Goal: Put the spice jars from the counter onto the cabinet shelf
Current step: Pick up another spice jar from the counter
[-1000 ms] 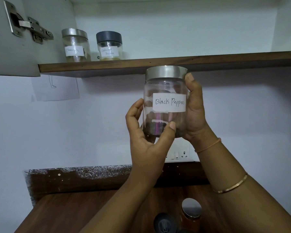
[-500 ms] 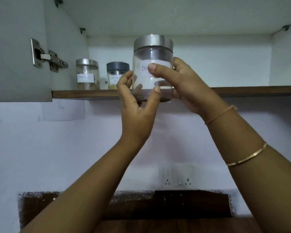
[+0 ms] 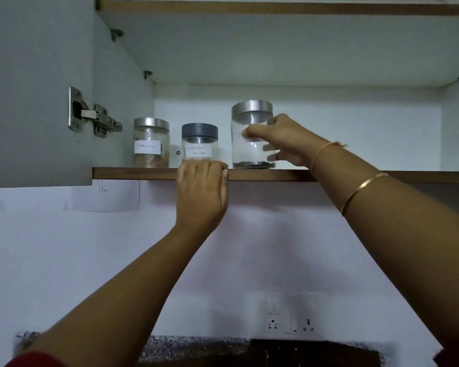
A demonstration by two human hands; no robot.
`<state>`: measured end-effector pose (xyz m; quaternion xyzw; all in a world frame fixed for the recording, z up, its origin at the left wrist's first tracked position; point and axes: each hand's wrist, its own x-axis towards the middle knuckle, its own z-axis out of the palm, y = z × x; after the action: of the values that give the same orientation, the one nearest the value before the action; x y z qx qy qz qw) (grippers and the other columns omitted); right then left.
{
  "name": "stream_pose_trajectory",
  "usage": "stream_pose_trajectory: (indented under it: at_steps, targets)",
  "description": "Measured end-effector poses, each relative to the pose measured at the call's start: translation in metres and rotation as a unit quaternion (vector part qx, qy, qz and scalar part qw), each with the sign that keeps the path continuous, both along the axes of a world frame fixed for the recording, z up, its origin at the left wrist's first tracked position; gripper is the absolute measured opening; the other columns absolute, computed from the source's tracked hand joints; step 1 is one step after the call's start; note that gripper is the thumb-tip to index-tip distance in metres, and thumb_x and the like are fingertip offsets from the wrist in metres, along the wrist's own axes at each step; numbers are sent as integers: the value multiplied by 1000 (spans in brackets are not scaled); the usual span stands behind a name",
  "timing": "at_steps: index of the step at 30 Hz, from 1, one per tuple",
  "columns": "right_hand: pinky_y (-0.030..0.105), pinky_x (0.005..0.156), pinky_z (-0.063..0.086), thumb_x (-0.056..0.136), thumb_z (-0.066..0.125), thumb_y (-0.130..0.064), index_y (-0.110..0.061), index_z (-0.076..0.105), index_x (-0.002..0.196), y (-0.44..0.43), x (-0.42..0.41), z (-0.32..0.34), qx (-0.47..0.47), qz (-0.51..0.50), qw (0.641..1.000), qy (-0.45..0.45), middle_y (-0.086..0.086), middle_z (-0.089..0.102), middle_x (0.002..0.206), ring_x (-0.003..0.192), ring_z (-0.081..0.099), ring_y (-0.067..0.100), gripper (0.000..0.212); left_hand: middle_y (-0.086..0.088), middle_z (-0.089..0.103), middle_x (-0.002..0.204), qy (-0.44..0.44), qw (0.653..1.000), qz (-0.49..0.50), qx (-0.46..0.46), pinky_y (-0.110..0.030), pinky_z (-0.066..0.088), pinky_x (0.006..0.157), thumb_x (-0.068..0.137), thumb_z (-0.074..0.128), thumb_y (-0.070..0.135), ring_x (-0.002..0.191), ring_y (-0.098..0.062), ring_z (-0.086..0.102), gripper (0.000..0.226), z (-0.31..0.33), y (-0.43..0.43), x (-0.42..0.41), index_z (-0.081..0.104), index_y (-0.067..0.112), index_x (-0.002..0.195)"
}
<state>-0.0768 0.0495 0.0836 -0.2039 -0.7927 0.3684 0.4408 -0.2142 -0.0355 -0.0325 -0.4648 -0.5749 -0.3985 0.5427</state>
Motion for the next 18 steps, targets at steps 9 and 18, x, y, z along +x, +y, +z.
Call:
stream_pose_trajectory:
  at_steps: [9, 18]
  targets:
    - [52, 87, 48, 76, 69, -20, -15, 39, 128, 31, -28, 12, -56, -55, 995, -56, 8, 46, 125, 122, 45, 30, 60, -9, 61, 88, 36, 996, 27, 72, -38, 32, 94, 93, 38, 23, 88, -30, 55, 29, -4, 18, -8, 63, 9, 90]
    - [59, 97, 43, 83, 65, -16, -11, 36, 138, 47, -48, 16, -65, -74, 991, -86, 16, 36, 143, 130, 38, 41, 62, -7, 62, 85, 66, 991, 24, 118, -38, 31, 94, 91, 39, 24, 87, -27, 53, 28, -6, 27, -15, 65, 10, 88]
